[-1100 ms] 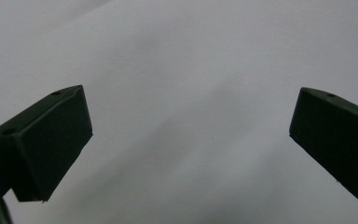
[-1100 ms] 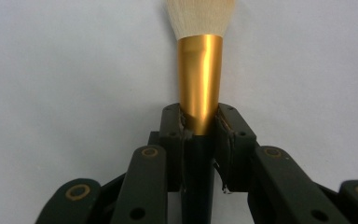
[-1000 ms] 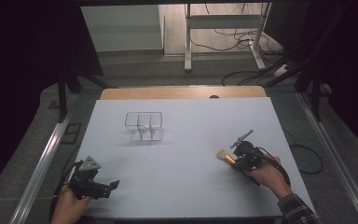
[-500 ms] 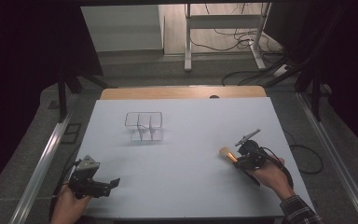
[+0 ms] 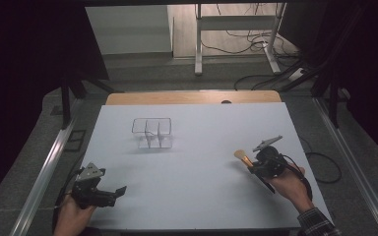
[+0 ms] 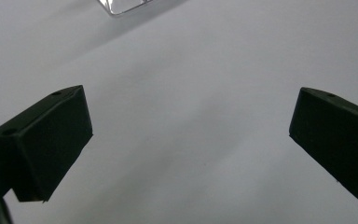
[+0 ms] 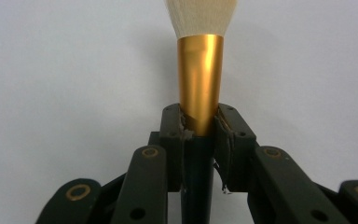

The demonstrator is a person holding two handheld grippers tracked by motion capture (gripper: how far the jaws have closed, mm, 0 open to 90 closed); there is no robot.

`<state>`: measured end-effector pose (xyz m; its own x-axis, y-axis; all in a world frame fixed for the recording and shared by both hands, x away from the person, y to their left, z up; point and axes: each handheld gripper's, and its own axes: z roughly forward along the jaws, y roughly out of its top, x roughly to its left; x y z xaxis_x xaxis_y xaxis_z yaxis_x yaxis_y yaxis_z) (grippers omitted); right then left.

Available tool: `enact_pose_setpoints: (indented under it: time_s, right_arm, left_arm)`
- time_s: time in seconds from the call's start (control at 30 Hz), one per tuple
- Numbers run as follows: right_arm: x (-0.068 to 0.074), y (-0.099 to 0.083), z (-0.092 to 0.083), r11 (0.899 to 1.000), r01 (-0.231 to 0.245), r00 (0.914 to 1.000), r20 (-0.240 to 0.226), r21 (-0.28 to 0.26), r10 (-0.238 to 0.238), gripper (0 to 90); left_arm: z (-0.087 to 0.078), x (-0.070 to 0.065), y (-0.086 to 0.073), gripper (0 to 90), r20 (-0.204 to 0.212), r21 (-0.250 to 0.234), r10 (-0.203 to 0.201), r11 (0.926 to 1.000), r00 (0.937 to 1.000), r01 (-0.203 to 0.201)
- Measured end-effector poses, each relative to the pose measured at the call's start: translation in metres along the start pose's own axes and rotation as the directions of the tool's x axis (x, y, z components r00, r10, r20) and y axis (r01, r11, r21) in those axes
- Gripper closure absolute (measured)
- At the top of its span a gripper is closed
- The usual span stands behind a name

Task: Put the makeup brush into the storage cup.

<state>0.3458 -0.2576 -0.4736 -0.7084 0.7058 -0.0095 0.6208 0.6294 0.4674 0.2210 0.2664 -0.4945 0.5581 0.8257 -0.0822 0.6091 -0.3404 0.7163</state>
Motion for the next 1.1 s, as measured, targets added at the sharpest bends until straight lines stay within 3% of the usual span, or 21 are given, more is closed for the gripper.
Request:
enact_pose_setpoints:
  time_s: [0.2, 0.7, 0.97, 1.1]
  right_arm:
    - [0.002, -0.001, -0.006, 1.000, 0.003, 1.0000, 0.007, -0.029, -0.002, 73.6]
    - [0.004, -0.002, -0.015, 0.995, 0.007, 0.9995, 0.031, -0.100, -0.004, 73.5]
    - [0.006, -0.001, -0.019, 0.991, 0.007, 0.9996, 0.027, -0.132, -0.003, 73.5]
    - [0.009, 0.000, -0.021, 0.988, 0.008, 0.9999, 0.015, -0.156, -0.006, 73.5]
  left_arm:
    - [0.001, -0.002, 0.000, 0.1, 0.004, 0.006, 0.027, 0.9996, 0.9996, -0.027]
    - [0.002, -0.002, 0.001, 0.2, 0.006, 0.015, 0.022, 0.9996, 0.9997, -0.022]
    - [0.002, -0.003, 0.001, 0.0, 0.030, 0.001, -0.002, 1.0000, 0.9995, 0.002]
    - [0.002, -0.004, 0.002, 0.0, 0.031, -0.004, 0.007, 1.0000, 0.9995, -0.007]
